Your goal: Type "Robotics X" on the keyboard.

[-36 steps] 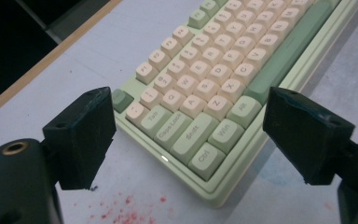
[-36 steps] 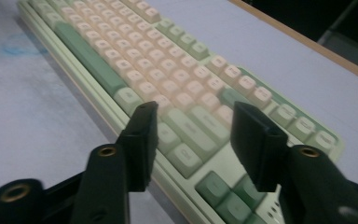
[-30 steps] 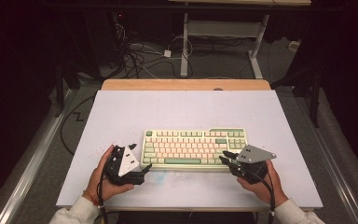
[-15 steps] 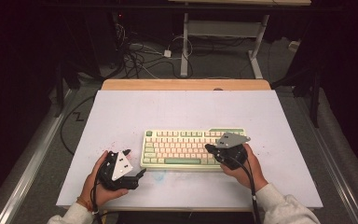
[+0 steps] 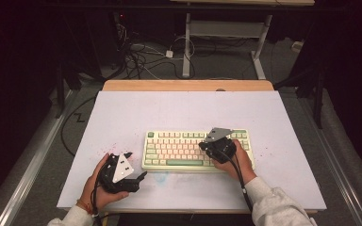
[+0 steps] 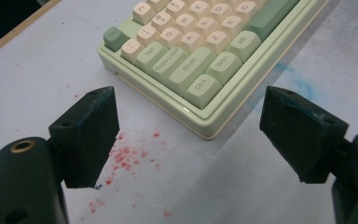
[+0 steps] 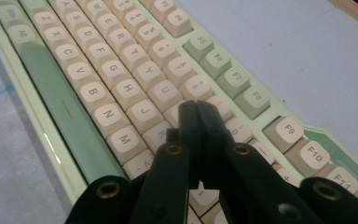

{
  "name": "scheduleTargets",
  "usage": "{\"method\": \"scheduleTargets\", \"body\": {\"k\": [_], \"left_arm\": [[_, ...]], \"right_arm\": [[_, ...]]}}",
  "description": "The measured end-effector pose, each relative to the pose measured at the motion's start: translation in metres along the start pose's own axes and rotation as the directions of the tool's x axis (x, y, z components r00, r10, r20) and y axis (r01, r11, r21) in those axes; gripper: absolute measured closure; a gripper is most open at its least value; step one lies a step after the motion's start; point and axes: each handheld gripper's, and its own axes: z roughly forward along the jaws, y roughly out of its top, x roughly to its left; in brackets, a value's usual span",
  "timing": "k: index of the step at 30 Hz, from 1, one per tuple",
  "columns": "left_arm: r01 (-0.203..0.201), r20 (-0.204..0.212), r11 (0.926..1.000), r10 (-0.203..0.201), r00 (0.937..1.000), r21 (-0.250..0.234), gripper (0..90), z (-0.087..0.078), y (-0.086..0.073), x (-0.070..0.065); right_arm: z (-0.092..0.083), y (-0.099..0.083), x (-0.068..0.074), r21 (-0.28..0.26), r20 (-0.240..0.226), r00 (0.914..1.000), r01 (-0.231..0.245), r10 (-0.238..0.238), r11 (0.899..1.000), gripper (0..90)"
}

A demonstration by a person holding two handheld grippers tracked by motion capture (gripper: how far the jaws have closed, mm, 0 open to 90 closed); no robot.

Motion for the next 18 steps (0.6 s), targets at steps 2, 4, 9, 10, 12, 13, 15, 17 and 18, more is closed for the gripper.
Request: {"method": "scheduleTargets", "body": {"k": [2, 4, 9, 10, 12, 13, 15, 17, 18], "left_arm": [[0.0, 0.006, 1.0, 0.0, 1.0, 0.001, 18.1, 0.001, 0.0, 0.0], [-0.007, 0.006, 1.0, 0.007, 1.0, 0.004, 18.1, 0.001, 0.0, -0.001], [-0.011, 0.008, 0.9998, 0.011, 0.9999, 0.016, 18.1, 0.003, 0.001, -0.001], [-0.01, 0.009, 0.9998, 0.01, 0.9999, 0.017, 18.1, 0.003, 0.001, -0.001], [-0.012, 0.011, 0.9998, 0.012, 0.9999, 0.017, 18.1, 0.003, 0.001, -0.001], [-0.013, 0.01, 0.9998, 0.013, 0.9999, 0.016, 18.1, 0.003, 0.001, -0.001], [-0.01, 0.012, 0.9999, 0.01, 0.9999, 0.011, 18.1, 0.002, 0.001, -0.001], [-0.01, 0.006, 0.9998, 0.01, 0.9999, 0.016, 18.1, 0.002, 0.001, -0.001], [-0.011, 0.006, 0.9997, 0.011, 0.9999, 0.021, 18.2, 0.002, 0.001, 0.0]], "right_arm": [[0.002, 0.001, 0.0, 0.003, 0.003, 1.0, -0.006, 0.006, 1.0, 90.0], [0.004, 0.001, -0.002, 0.0, 0.007, 1.0, -0.002, 0.002, 1.0, 90.0], [0.007, 0.002, -0.002, 0.015, 0.032, 0.9994, 0.01, -0.01, 1.0, 90.0], [0.008, 0.002, -0.002, 0.026, 0.038, 0.9992, 0.009, -0.01, 1.0, 90.0], [0.011, 0.002, -0.002, 0.048, 0.018, 0.9998, 0.011, -0.012, 0.999, 90.0], [0.011, 0.002, -0.002, 0.052, 0.02, 0.9997, 0.012, -0.013, 0.999, 90.0], [0.009, 0.002, -0.002, 0.05, 0.023, 0.9995, 0.02, -0.022, 0.999, 90.0], [0.007, 0.002, -0.002, 0.026, 0.025, 0.9996, 0.01, -0.011, 1.0, 90.0], [0.005, 0.002, -0.002, 0.025, 0.03, 0.9995, 0.006, -0.006, 1.0, 90.0]]}}
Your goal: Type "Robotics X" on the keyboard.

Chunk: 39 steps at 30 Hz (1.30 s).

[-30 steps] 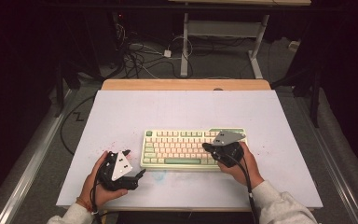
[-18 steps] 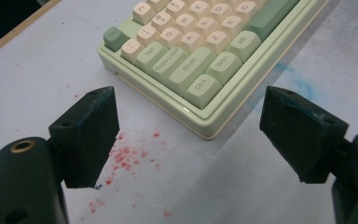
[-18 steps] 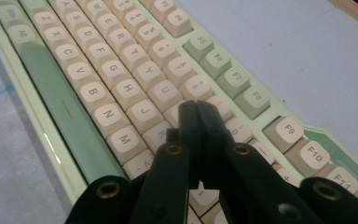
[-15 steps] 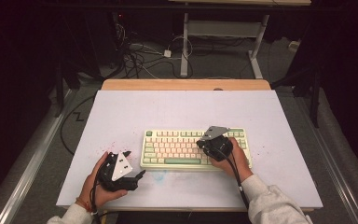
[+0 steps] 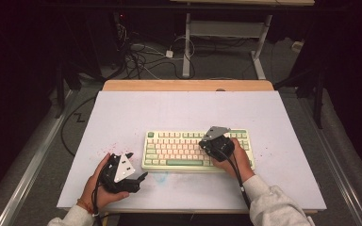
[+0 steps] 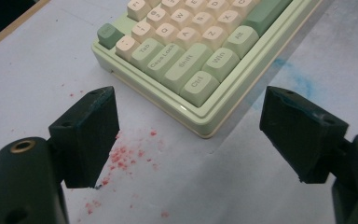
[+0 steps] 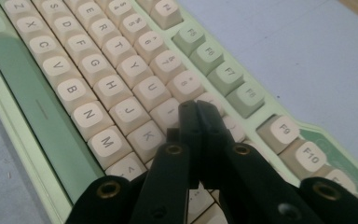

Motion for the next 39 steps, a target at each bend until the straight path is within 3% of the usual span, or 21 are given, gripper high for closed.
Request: {"method": "scheduleTargets", "body": {"k": [18, 21, 29, 34, 39], "left_arm": [[0.004, 0.006, 1.0, -0.004, 1.0, 0.005, 19.0, 0.002, 0.001, 0.0], [0.015, 0.007, 0.9999, -0.015, 0.9999, 0.002, 19.6, 0.002, 0.001, 0.001], [0.033, 0.004, 0.9994, -0.033, 0.9995, -0.008, 20.5, 0.0, 0.002, 0.003], [0.042, 0.008, 0.9991, -0.042, 0.9991, -0.011, 20.5, 0.0, 0.001, 0.003], [0.046, 0.01, 0.9989, -0.046, 0.9989, -0.003, 22.4, 0.0, 0.001, 0.002]], "right_arm": [[-0.025, -0.002, -0.001, -0.128, -0.017, 0.9996, -0.024, 0.022, 0.992, 86.3], [-0.031, -0.003, 0.0, -0.152, -0.031, 0.9993, -0.026, 0.022, 0.988, 79.3], [-0.042, -0.007, 0.001, -0.206, -0.012, 0.9999, 0.004, -0.007, 0.978, 42.7], [-0.051, -0.011, 0.003, -0.244, 0.009, 1.0, 0.003, 0.0, 0.97, 30.1], [-0.06, -0.016, 0.009, -0.255, 0.047, 0.9989, 0.016, -0.005, 0.967, 24.3]]}}
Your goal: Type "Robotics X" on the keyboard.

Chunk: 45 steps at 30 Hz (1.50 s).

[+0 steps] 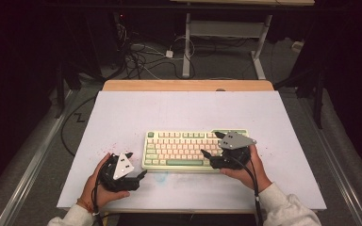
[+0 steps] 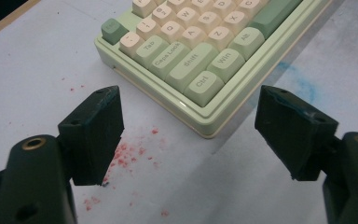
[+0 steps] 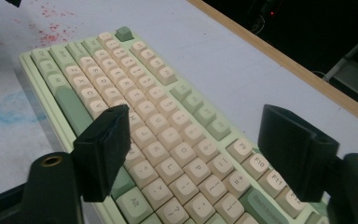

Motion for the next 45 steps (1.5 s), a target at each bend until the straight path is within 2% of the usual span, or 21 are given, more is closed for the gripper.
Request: {"method": "scheduleTargets", "body": {"k": [5, 7, 13, 19, 23, 26, 27, 30, 34, 37, 40, 43, 45], "left_arm": [[0.002, -0.005, 1.0, -0.002, 1.0, -0.004, 23.0, -0.001, 0.001, 0.0], [0.009, 0.001, 1.0, -0.009, 1.0, -0.001, 22.7, 0.0, 0.001, 0.001], [0.023, 0.005, 0.9996, -0.023, 0.9997, -0.013, 22.7, -0.001, 0.001, 0.002], [0.034, 0.011, 0.9989, -0.034, 0.9994, -0.032, 22.7, -0.003, 0.002, 0.004], [0.044, 0.01, 0.9988, -0.044, 0.999, -0.022, 24.8, -0.004, 0.003, 0.004], [0.039, 0.014, 0.9989, -0.039, 0.9991, -0.026, 32.1, -0.004, 0.003, 0.005], [0.051, 0.021, 0.9985, -0.051, 0.9985, -0.019, 33.2, -0.003, 0.003, 0.005], [0.055, 0.018, 0.9985, -0.055, 0.9983, -0.001, 39.4, -0.003, 0.005, 0.006], [0.073, 0.045, 0.9972, -0.073, 0.9963, -0.01, 55.6, -0.006, 0.009, 0.012], [0.079, 0.046, 0.9968, -0.079, 0.9958, 0.0, 66.6, -0.005, 0.013, 0.014], [0.061, 0.047, 0.9979, -0.062, 0.997, 0.023, 77.6, -0.003, 0.016, 0.015], [0.017, 0.037, 0.9989, -0.018, 0.9992, 0.043, 83.6, -0.001, 0.023, 0.017], [0.031, 0.047, 0.9988, -0.032, 0.9983, 0.039, 86.4, 0.0, 0.028, 0.019]], "right_arm": [[-0.01, -0.007, 0.0, -0.028, 0.004, 1.0, 0.001, -0.001, 1.0, 20.3], [-0.015, -0.01, -0.001, -0.028, -0.003, 0.9999, -0.013, 0.013, 1.0, 20.5], [-0.029, -0.021, -0.003, -0.047, 0.049, 0.9984, -0.025, 0.027, 0.999, 20.7], [-0.038, -0.032, -0.006, -0.038, 0.085, 0.9959, -0.027, 0.03, 0.999, 21.3], [-0.044, -0.038, -0.006, -0.029, 0.099, 0.9948, -0.021, 0.024, 0.999, 21.5], [-0.047, -0.045, -0.005, -0.013, 0.104, 0.9942, -0.027, 0.028, 1.0, 21.6], [-0.048, -0.047, -0.005, -0.011, 0.104, 0.9943, -0.025, 0.026, 1.0, 21.6], [-0.051, -0.052, -0.005, 0.003, 0.109, 0.9938, -0.021, 0.021, 1.0, 21.6], [-0.055, -0.059, -0.003, 0.012, 0.108, 0.9939, -0.024, 0.022, 1.0, 21.7], [-0.056, -0.063, -0.002, 0.032, 0.11, 0.9939, -0.007, 0.003, 0.999, 21.7], [-0.057, -0.064, -0.002, 0.036, 0.118, 0.9931, -0.001, -0.003, 0.999, 21.9], [-0.057, -0.064, -0.003, 0.034, 0.122, 0.9925, -0.004, 0.0, 0.999, 22.0], [-0.057, -0.064, -0.003, 0.036, 0.123, 0.9924, -0.004, 0.0, 0.999, 22.0]]}}
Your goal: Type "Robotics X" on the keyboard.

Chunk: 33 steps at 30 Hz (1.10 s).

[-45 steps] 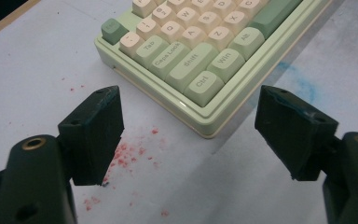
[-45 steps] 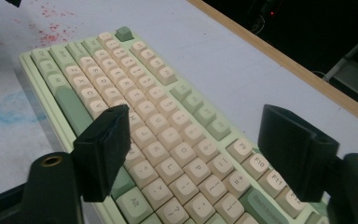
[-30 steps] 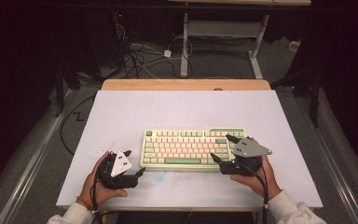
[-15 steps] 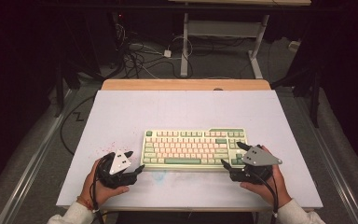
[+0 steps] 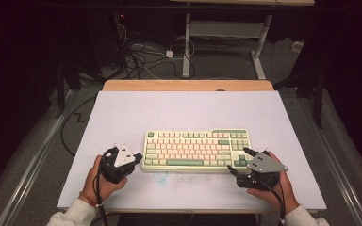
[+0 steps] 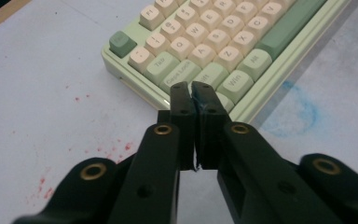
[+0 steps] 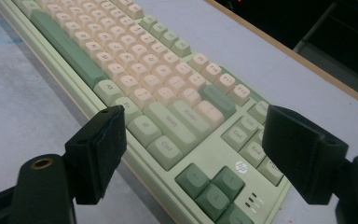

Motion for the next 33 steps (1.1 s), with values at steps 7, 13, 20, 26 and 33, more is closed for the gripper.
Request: {"method": "scheduleTargets", "body": {"k": [7, 13, 20, 26, 33], "left_arm": [[0.016, 0.042, 0.9998, -0.017, 0.999, 0.01, 87.2, 0.009, 0.02, -0.001], [0.016, 0.061, 0.9999, -0.016, 0.998, -0.001, 87.1, 0.02, 0.036, -0.005], [0.016, 0.077, 0.9999, -0.015, 0.9969, -0.007, 87.0, 0.039, 0.055, -0.006], [-0.017, 0.103, 0.9998, 0.017, 0.9946, 0.002, 87.0, 0.057, 0.073, -0.014], [-0.042, 0.111, 0.9986, 0.038, 0.9931, 0.033, 87.0, 0.076, 0.088, -0.025]], "right_arm": [[0.0, 0.001, 0.0, -0.002, 0.0, 1.0, 0.001, -0.001, 1.0, 22.0], [0.002, 0.001, 0.005, 0.012, -0.01, 0.9999, 0.009, -0.009, 1.0, 22.0], [0.003, 0.002, 0.008, 0.022, -0.018, 0.9997, 0.017, -0.016, 1.0, 21.9], [0.004, 0.002, 0.009, 0.026, -0.022, 0.9995, 0.024, -0.023, 0.999, 21.8], [0.005, 0.001, 0.011, 0.029, -0.029, 0.9992, 0.029, -0.028, 0.999, 21.9]]}}
